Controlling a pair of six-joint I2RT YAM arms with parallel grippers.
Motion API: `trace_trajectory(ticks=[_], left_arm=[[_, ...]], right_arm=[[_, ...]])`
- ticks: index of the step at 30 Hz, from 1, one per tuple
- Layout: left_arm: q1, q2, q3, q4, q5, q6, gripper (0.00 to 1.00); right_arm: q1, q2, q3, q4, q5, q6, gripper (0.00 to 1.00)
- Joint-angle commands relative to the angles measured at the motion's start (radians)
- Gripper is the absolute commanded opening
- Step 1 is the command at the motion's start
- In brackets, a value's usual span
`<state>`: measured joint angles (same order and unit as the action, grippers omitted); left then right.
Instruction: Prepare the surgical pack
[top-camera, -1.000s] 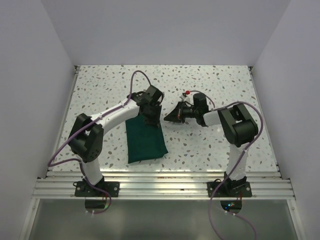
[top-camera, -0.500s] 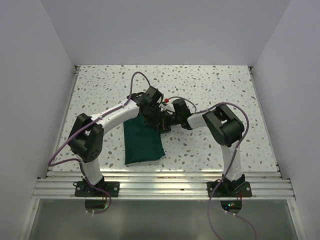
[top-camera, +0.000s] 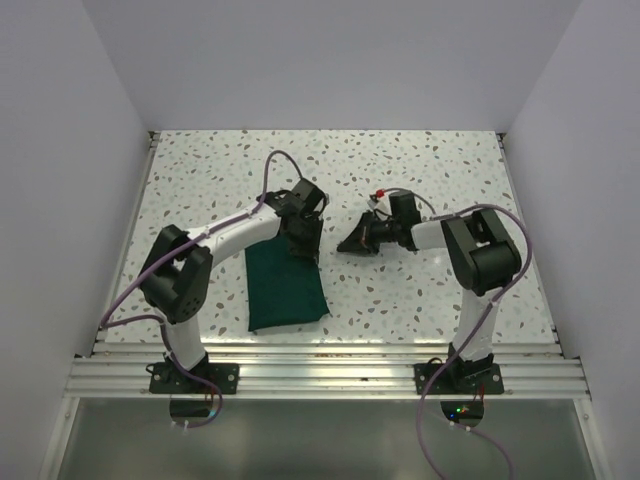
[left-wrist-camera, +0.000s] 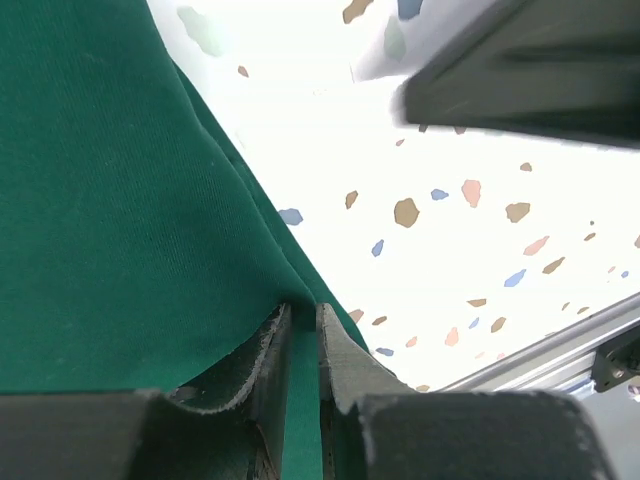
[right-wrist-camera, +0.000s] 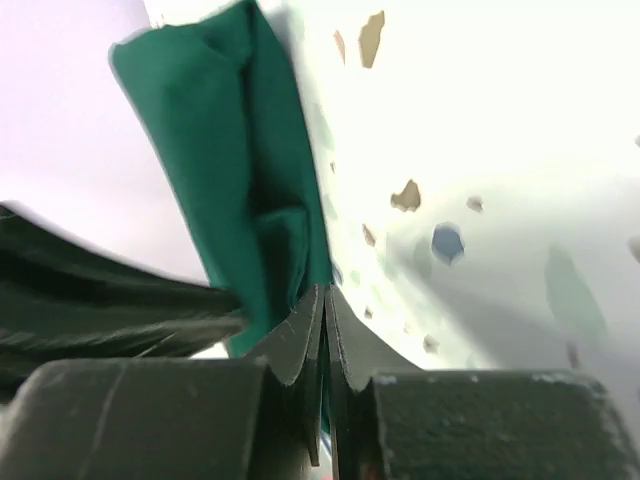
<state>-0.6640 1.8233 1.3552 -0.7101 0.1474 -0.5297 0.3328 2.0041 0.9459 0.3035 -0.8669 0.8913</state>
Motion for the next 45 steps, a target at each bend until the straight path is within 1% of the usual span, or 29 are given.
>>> trace_trajectory(ticks=[1,3,5,7,10,12,15,16,18,19,21,22,23,24,26,29,30,34,36,39,40,42,45], left_arm=[[-0.016,0.011,-0.03,0.055,0.05,-0.009,0.19],[-0.014,0.049,-0.044,0.063,0.067,-0.018,0.2],[-0.016,0.073,-0.054,0.073,0.057,-0.012,0.2],[-0.014,0.096,-0.064,0.11,0.063,0.003,0.17],[-0.014,0.084,-0.045,0.162,0.087,0.011,0.17],[-0.014,0.059,-0.034,0.163,0.077,0.01,0.17],[-0.013,-0.045,-0.057,0.155,0.046,0.013,0.18],[-0.013,-0.106,-0.08,0.149,0.034,0.013,0.2],[-0.013,-0.165,-0.105,0.127,0.032,0.008,0.24],[-0.013,-0.217,-0.134,0.117,0.041,-0.001,0.27],[-0.013,-0.261,-0.166,0.119,0.057,-0.015,0.27],[-0.013,-0.3,-0.207,0.127,0.078,-0.029,0.28],[-0.013,-0.315,-0.228,0.138,0.092,-0.035,0.29],[-0.013,-0.328,-0.273,0.173,0.107,-0.039,0.32],[-0.014,-0.346,-0.32,0.217,0.165,-0.053,0.32],[-0.025,-0.34,-0.39,0.322,0.221,-0.078,0.33],[-0.028,-0.334,-0.404,0.358,0.224,-0.082,0.33],[-0.045,-0.234,-0.409,0.432,0.251,-0.084,0.33],[-0.063,-0.196,-0.4,0.454,0.256,-0.078,0.33],[-0.082,-0.119,-0.393,0.42,0.235,-0.064,0.32],[-0.082,-0.098,-0.393,0.408,0.207,-0.05,0.31],[-0.082,-0.104,-0.395,0.367,0.166,-0.038,0.31],[-0.075,-0.176,-0.372,0.299,0.098,-0.012,0.32]], right_arm=[[-0.015,-0.143,0.063,-0.278,0.028,-0.202,0.04],[-0.015,-0.177,0.088,-0.332,0.036,-0.224,0.05],[-0.015,-0.198,0.09,-0.333,0.034,-0.212,0.05],[-0.014,-0.214,0.088,-0.328,0.029,-0.198,0.05],[-0.014,-0.212,0.083,-0.336,0.019,-0.198,0.05],[-0.014,-0.2,0.085,-0.33,0.016,-0.19,0.05],[-0.012,-0.17,0.117,-0.333,0.006,-0.186,0.05],[-0.011,-0.159,0.131,-0.337,0.002,-0.187,0.05],[-0.005,-0.127,0.18,-0.342,-0.006,-0.189,0.05],[0.0,-0.117,0.2,-0.359,-0.007,-0.196,0.05],[0.021,-0.088,0.258,-0.377,-0.011,-0.206,0.05],[0.029,-0.081,0.277,-0.379,-0.014,-0.203,0.05],[0.046,-0.07,0.309,-0.376,-0.017,-0.198,0.05],[0.057,-0.061,0.324,-0.362,-0.02,-0.184,0.05],[0.09,-0.027,0.367,-0.34,-0.026,-0.164,0.05],[0.133,0.025,0.407,-0.308,-0.041,-0.117,0.05],[0.14,0.039,0.41,-0.259,-0.041,-0.091,0.05],[0.147,0.099,0.387,-0.14,-0.043,-0.011,0.05],[0.146,0.139,0.396,-0.126,-0.035,-0.012,0.05],[0.146,0.205,0.421,-0.153,-0.023,-0.029,0.05],[0.146,0.222,0.432,-0.164,-0.023,-0.035,0.05],[0.144,0.245,0.462,-0.205,-0.021,-0.06,0.05],[0.14,0.225,0.49,-0.274,-0.007,-0.103,0.05]])
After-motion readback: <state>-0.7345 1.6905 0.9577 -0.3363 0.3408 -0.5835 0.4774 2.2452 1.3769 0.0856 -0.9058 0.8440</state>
